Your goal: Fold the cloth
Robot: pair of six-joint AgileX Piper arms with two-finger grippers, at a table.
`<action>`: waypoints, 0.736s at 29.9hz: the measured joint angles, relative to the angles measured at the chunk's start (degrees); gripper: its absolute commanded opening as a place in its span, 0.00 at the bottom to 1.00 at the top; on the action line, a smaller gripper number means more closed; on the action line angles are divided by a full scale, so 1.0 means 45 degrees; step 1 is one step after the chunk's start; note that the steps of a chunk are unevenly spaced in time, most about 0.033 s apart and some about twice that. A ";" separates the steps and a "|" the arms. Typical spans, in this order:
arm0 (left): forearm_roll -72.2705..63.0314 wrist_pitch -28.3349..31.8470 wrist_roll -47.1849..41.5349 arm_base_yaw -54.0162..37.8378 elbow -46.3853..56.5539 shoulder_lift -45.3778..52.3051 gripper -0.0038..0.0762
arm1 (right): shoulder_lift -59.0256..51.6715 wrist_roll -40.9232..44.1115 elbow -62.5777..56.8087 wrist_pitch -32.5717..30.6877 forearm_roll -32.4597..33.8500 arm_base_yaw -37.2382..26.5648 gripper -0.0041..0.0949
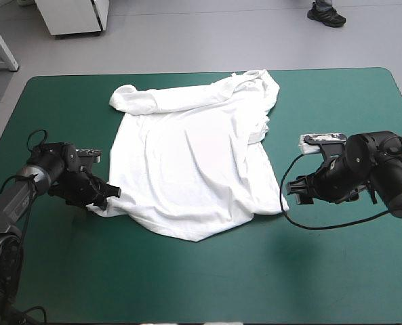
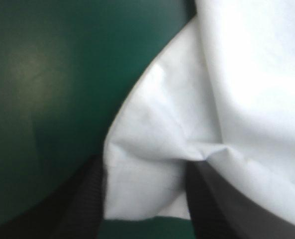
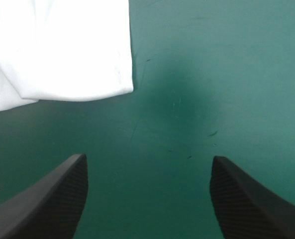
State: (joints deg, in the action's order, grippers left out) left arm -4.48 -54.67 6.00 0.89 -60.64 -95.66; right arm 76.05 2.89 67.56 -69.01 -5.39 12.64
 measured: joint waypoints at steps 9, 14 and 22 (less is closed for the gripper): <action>-0.0854 0.0319 0.0934 0.0013 0.0342 0.0108 0.04 | 0.1925 0.0005 0.0000 0.1326 -0.0259 0.0124 0.69; -0.0880 0.0319 0.1033 0.0013 0.0341 0.0120 0.04 | 0.3493 0.0157 -0.0010 0.2408 -0.0377 0.0854 0.69; -0.0893 0.0371 0.1061 0.0013 0.0358 0.0120 0.04 | 0.5213 0.0578 0.0177 0.3091 -0.0329 0.1584 0.64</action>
State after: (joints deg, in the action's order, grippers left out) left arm -8.50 -53.00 10.78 0.95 -59.03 -95.12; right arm 99.51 5.49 68.36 -55.10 -6.87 19.77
